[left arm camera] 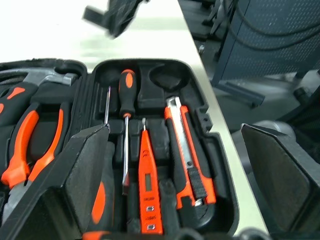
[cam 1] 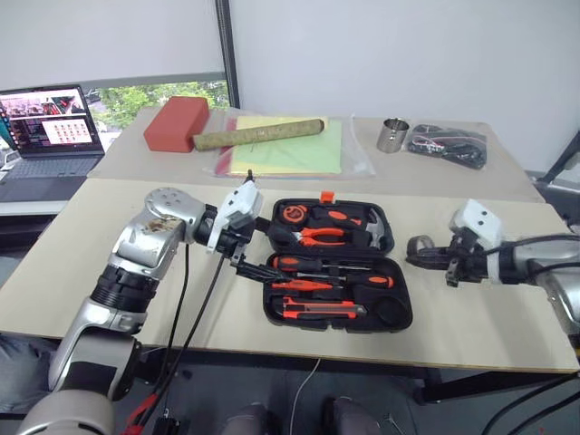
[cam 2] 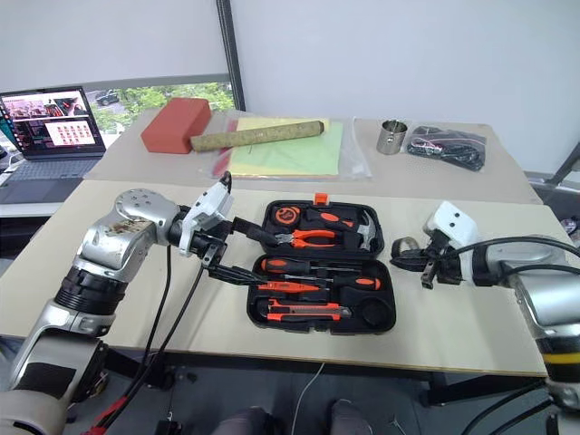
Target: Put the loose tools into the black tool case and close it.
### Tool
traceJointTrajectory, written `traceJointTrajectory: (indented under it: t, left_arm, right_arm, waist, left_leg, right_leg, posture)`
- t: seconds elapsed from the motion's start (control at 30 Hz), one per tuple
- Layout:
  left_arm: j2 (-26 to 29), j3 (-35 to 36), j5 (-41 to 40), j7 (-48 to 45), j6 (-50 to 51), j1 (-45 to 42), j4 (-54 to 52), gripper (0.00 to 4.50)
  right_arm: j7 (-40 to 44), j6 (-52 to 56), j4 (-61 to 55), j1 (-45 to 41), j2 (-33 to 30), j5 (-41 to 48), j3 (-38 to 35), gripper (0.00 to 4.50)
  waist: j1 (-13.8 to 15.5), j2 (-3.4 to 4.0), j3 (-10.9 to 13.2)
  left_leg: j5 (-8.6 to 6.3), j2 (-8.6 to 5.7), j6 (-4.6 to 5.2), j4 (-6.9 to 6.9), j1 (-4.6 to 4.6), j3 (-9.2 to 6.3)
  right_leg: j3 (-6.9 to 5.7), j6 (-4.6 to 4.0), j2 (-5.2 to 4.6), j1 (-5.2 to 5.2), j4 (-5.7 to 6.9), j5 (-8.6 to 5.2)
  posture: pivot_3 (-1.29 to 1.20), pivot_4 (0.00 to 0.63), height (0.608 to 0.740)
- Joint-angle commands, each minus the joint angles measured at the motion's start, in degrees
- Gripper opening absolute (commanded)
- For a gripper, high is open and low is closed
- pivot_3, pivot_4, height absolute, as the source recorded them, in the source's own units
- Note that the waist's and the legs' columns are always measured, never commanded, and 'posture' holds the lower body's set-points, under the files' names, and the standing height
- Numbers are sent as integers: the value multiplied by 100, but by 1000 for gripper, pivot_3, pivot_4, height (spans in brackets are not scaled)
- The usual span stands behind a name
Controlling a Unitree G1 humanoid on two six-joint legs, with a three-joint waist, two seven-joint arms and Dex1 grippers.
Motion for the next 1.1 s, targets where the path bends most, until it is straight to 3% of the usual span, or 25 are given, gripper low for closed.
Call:
traceJointTrajectory:
  t: [0.03,0.13,0.47,0.73,0.9,1.0,1.1]
  left_arm:
    - [-7,-3,-9,-59,-121,-57,-36,4500]
    - [-24,-21,-5,-79,-142,-88,-4,4500]
    - [-50,-11,32,-86,-226,-153,109,4500]
    - [-30,47,66,-26,-251,-157,156,4500]
    - [16,98,104,164,-182,-27,150,4500]
    - [13,231,337,719,-276,122,529,4500]
    - [81,400,583,1217,-514,308,1020,3780]
  right_arm:
    - [-91,506,-1164,472,-182,341,-41,101]
    - [-292,627,-1463,746,-207,247,146,101]
    - [-250,479,-1721,1185,-514,118,435,3424]
    - [-67,485,-1739,1137,-722,384,147,3424]
    - [-257,634,-1465,800,-487,688,-241,3424]
    - [-683,809,-920,405,-124,890,-680,2708]
    - [-1122,770,-160,120,57,703,-939,1703]
  waist:
    - [21,0,0]
    - [41,-1,1]
    - [40,-2,1]
    - [46,-4,2]
    - [40,-5,3]
    - [39,-5,3]
    - [38,-5,3]
  left_leg:
    - [0,1,0,2,2,-4]
    - [-1,-2,-1,8,1,-5]
    - [0,-4,0,7,1,-6]
    - [0,-4,0,8,1,-8]
    - [-1,-3,0,7,1,-10]
    - [0,-4,0,8,2,-10]
    - [0,-3,-1,7,6,-10]
  right_leg:
    - [3,0,-1,4,0,0]
    - [17,2,-7,7,0,0]
    - [23,2,-3,5,1,-1]
    - [24,7,-7,7,-1,-4]
    - [26,3,-8,6,-2,-1]
    - [26,2,-8,7,-1,-1]
    - [26,1,-7,11,-2,0]
  posture:
    - [0,150,740]
    - [0,150,740]
    - [0,150,740]
    - [0,150,740]
    - [0,150,740]
    - [0,150,740]
    - [0,150,740]
